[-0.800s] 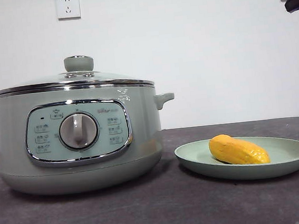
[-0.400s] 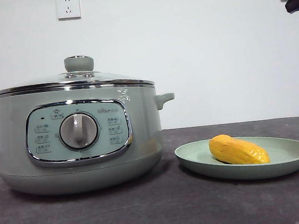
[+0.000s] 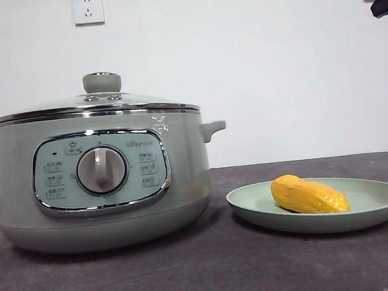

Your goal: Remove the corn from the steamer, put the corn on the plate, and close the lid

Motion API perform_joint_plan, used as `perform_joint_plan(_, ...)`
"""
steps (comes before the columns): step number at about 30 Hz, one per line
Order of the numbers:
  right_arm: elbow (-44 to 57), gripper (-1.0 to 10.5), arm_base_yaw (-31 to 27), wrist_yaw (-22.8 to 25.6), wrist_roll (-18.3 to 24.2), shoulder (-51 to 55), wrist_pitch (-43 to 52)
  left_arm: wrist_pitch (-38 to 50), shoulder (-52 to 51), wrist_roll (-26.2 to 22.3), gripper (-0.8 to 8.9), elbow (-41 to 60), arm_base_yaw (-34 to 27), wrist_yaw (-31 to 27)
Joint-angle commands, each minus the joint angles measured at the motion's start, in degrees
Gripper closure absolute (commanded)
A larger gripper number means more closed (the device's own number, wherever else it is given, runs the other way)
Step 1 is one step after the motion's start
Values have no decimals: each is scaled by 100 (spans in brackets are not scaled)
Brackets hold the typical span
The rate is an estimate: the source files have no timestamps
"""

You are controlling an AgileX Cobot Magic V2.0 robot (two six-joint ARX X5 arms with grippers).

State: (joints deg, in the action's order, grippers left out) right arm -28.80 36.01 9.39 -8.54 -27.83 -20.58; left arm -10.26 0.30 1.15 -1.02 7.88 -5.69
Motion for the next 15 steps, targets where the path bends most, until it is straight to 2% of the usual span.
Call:
perform_joint_plan(1,24,945,2,0,7,11,33,17,-13,55,815,81,-22,-4)
perform_joint_plan(8,24,945,2,4,28,11,26,17,-13,57,815,81,-22,-4)
perform_joint_plan(11,24,945,2,20,273,13,-59,17,-13,57,815,81,-22,-4)
perform_joint_plan(13,26,945,2,146,671,28,-151,17,-13,57,815,81,-22,-4)
perform_joint_plan(15,37,945,-125,212,796,234,-348,17,-13,57,815,81,-22,-2)
